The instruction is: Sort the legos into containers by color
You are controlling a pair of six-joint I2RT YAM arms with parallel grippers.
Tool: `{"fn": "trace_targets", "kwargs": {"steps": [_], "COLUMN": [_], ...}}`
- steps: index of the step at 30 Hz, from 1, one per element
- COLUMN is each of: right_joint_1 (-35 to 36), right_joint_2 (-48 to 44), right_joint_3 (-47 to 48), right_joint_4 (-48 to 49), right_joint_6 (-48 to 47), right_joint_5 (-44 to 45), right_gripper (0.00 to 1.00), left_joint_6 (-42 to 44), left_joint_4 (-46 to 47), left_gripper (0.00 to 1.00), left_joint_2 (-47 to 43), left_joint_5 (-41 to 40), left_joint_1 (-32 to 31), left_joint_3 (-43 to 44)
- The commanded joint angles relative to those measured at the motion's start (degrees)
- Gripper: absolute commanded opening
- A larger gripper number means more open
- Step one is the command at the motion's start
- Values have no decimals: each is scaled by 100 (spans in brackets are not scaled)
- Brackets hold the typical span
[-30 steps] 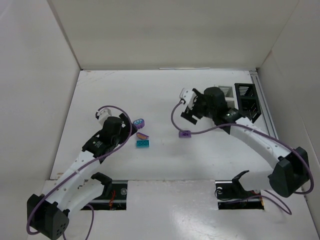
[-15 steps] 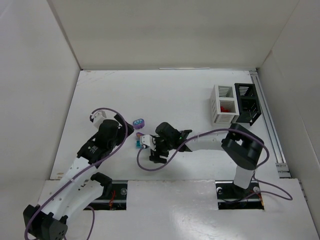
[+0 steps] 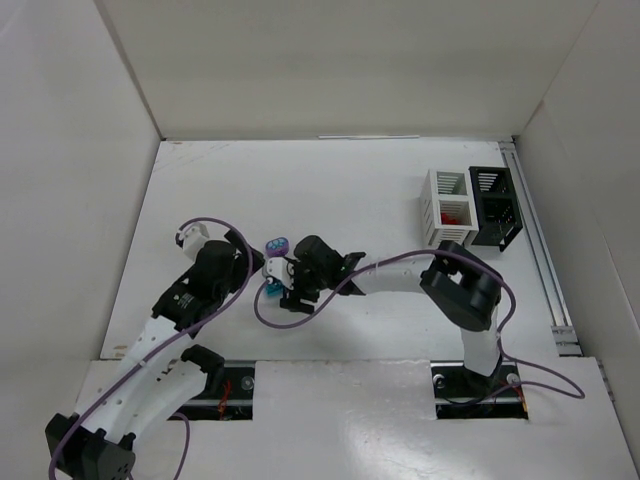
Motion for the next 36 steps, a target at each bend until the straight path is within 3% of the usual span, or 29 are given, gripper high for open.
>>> {"fn": "trace_targets", "kwargs": {"steps": [1,8,16,22,26,31,33,36], "right_joint_1": [10,10,10,10,10,-157,-218,-271], "right_joint_2": [185,440,449,660,660,870,941,941], "right_joint_3": [248,625,809,1065,1117,1118,1170,1170], "right_joint_4": [201,201,201,-10,-177,-230,-283,-283], "right_joint_6": [48,-285,-1646,-2614,-2756,-2756,-2756,-2756], "right_joint_5": [153,356,400,-733,-910,-1680,-1911,-2035], "right_gripper": [79,82,87,86,79,58,57,46], "left_joint_6": [-24,-24,-76,-76,-76,-76,-76,-76], "left_joint_4": [-117,-170,-223,-284,-337,-337,-284,-284], "left_gripper": [99,99,99,99,99,99,99,99], "left_joint_2": [-79,-131,-237,-237,-237,-290,-290,-290], "left_joint_5": [-48,-100,-153,-206,-206,-206,-258,-258], "left_joint_1": [26,26,26,26,26,26,26,26], "left_joint_3": [215,268,268,268,321,321,321,321]}}
